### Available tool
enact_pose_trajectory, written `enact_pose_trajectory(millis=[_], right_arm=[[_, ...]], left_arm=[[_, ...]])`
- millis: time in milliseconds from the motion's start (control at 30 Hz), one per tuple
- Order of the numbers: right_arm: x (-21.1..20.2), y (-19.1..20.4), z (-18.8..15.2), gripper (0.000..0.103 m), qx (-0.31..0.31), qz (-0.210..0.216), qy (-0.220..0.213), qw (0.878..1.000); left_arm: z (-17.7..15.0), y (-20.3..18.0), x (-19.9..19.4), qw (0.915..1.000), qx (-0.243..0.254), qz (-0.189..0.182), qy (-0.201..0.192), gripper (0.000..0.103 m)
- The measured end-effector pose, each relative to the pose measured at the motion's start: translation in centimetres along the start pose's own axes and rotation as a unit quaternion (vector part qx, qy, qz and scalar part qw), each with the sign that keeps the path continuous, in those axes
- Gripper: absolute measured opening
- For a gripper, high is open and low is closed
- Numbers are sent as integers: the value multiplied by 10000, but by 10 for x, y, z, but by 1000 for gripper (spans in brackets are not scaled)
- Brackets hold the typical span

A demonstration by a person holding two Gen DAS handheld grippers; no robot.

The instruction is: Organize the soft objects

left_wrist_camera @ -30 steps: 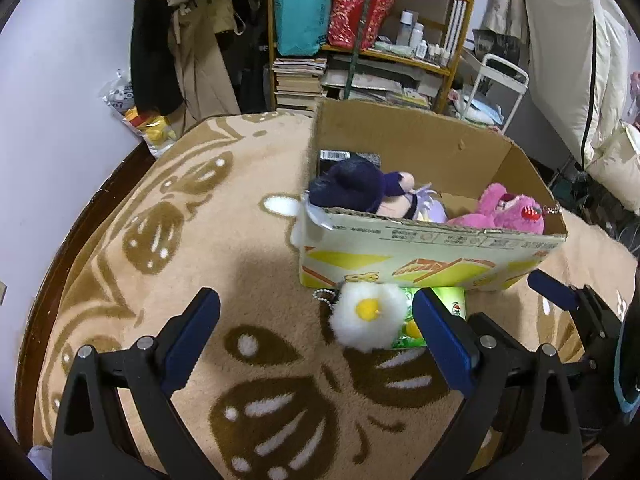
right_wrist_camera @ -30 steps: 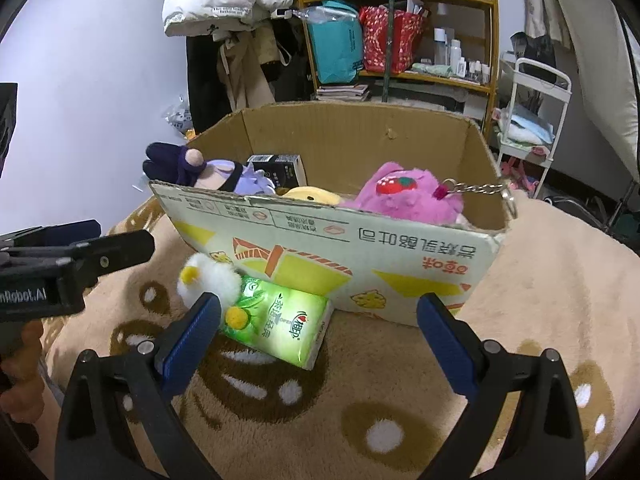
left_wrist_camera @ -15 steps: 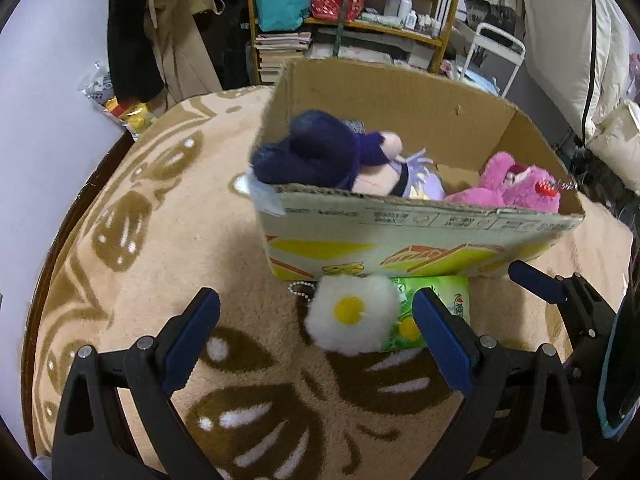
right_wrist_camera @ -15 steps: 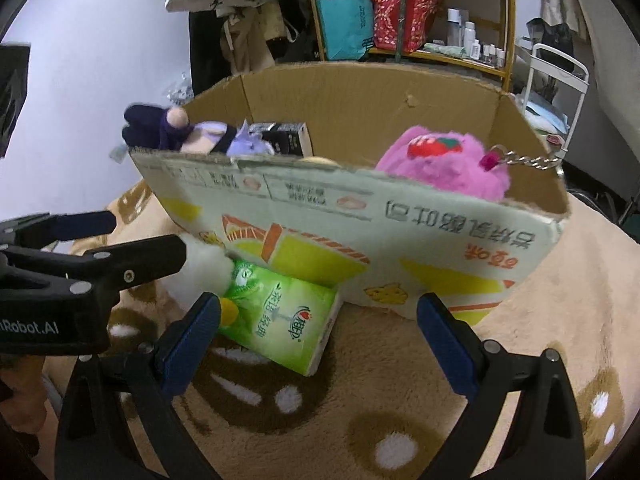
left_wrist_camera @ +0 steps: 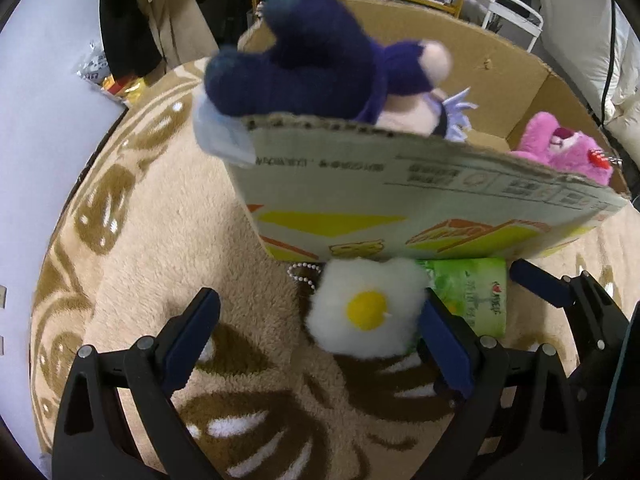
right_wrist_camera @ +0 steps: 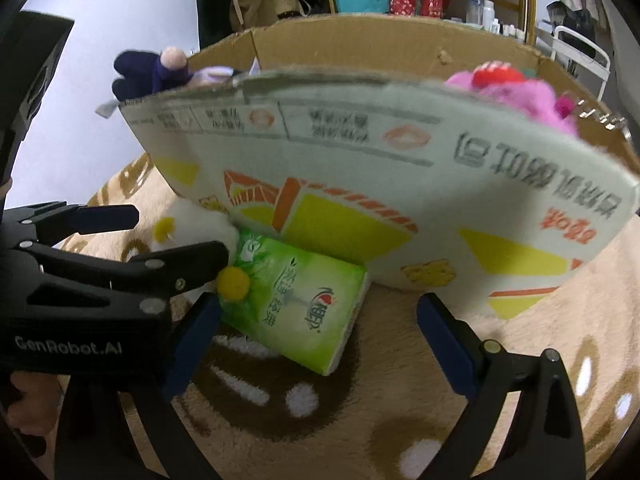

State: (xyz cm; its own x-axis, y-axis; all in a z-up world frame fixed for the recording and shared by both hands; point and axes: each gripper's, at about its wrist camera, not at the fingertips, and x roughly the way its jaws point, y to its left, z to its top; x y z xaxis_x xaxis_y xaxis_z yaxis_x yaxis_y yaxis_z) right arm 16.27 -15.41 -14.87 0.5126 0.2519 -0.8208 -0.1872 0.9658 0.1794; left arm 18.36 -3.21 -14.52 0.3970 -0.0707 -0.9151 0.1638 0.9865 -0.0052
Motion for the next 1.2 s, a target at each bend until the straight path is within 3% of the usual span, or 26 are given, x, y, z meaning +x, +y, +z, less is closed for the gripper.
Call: enact_pose_trajectory(millis=[100, 300, 367, 467, 700, 967, 1033, 1133, 1200], right_arm=[[3, 4, -2, 103, -23, 32, 20, 10000], [8, 7, -2, 103, -4, 53, -17, 10000], [10, 10, -2, 103, -64, 11, -28, 10000], [11, 14, -3, 103, -113, -25, -38, 9999], [14, 17, -2, 103, -147, -82, -32, 9999], [18, 23, -2, 103, -168, -137, -61, 9997], [16, 21, -4, 103, -171, -157, -69, 9997], [15, 23, -4, 103, -184, -214, -91, 9996], [16, 25, -4, 103, -183, -240, -113, 9995]], left_arm=[[-1, -1, 3, 10000, -2, 24, 12, 96], [-2, 0, 4, 9999, -87, -116, 78, 83], [-2, 2, 3, 9995, -127, -251, 107, 69], [-5, 3, 4, 9987, -213, -440, 166, 60], [-8, 8, 8, 9970, -377, -607, 283, 59], [-6, 11, 17, 9981, -283, -394, 367, 57], [-5, 8, 19, 9978, -334, -421, 377, 51], [-5, 11, 18, 9982, -309, -367, 347, 33], [-4, 10, 17, 9986, -268, -289, 364, 31]])
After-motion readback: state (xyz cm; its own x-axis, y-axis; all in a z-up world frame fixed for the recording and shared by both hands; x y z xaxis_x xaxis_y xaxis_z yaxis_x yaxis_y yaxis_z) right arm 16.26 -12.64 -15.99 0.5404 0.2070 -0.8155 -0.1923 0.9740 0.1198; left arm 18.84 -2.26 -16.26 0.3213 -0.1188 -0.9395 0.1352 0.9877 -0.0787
